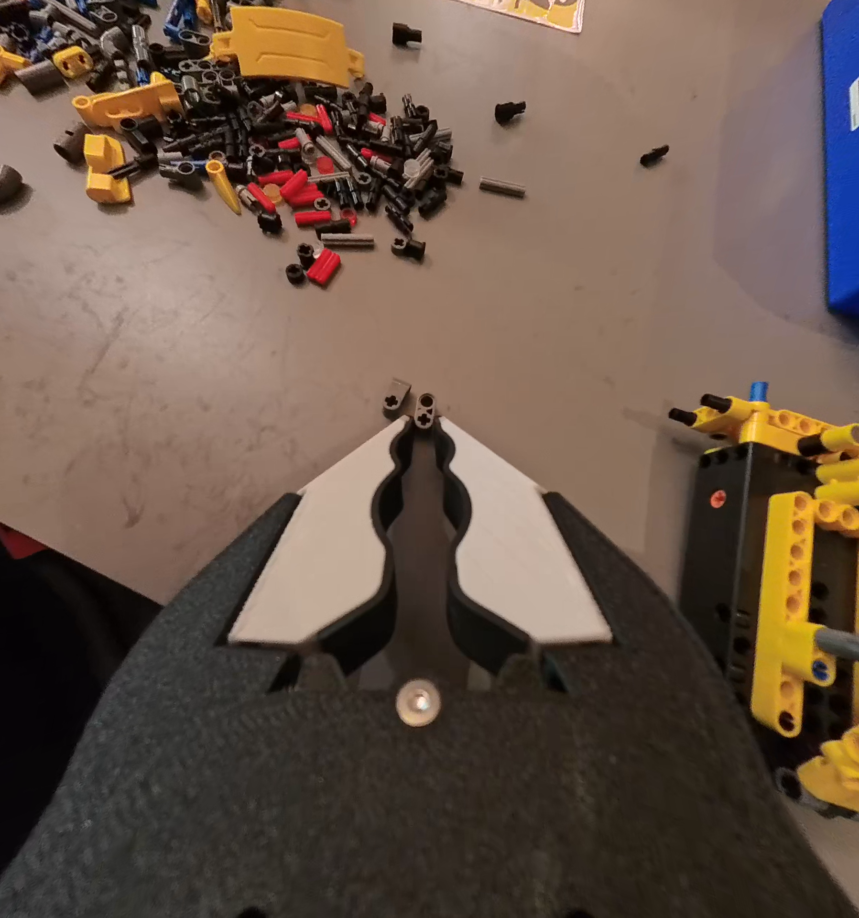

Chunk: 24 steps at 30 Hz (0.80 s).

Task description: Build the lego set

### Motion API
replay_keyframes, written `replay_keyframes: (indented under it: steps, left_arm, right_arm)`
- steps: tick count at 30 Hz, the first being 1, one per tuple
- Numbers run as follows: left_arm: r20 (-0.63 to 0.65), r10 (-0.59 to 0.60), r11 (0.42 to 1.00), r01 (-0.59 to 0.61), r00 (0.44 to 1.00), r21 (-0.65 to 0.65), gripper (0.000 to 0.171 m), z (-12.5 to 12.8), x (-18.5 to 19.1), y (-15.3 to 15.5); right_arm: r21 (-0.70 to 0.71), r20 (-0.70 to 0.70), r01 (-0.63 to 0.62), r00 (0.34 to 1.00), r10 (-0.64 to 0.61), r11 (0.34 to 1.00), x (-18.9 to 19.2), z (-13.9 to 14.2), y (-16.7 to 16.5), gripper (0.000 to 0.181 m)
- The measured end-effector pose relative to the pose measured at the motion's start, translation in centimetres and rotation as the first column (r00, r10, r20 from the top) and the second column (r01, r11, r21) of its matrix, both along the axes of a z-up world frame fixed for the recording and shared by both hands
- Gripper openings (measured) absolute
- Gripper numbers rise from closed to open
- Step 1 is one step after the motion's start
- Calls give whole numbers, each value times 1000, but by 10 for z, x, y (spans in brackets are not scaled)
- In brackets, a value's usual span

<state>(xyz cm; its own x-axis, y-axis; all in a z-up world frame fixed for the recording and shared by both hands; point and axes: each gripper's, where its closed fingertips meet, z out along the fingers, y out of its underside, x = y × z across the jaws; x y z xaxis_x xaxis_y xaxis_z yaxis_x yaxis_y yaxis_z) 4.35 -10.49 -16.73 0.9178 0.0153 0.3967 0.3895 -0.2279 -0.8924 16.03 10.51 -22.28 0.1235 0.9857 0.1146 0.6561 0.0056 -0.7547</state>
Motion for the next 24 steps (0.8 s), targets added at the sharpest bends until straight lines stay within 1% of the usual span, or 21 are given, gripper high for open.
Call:
replay_keyframes:
  steps: [17,20,22,24]
  left_arm:
    - [3,-1,1000,1,1000,-2,46,0,0,0]
    - [4,0,1000,0,1000,-3,46,0,0,0]
    - [4,0,1000,0,1000,-3,46,0,0,0]
    - [4,0,1000,0,1000,-4,46,-1,0,1]
  right_arm:
    - [-19,-15,-1,1000,1,1000,0,0,1,8]
    - [-108,-70,29,997,-36,994,-2,5,1,7]
    - [-193,-160,33,985,-64,981,-4,19,1,7]
    - [-305,-273,-9,959,-78,952,-7,39,-2,7]
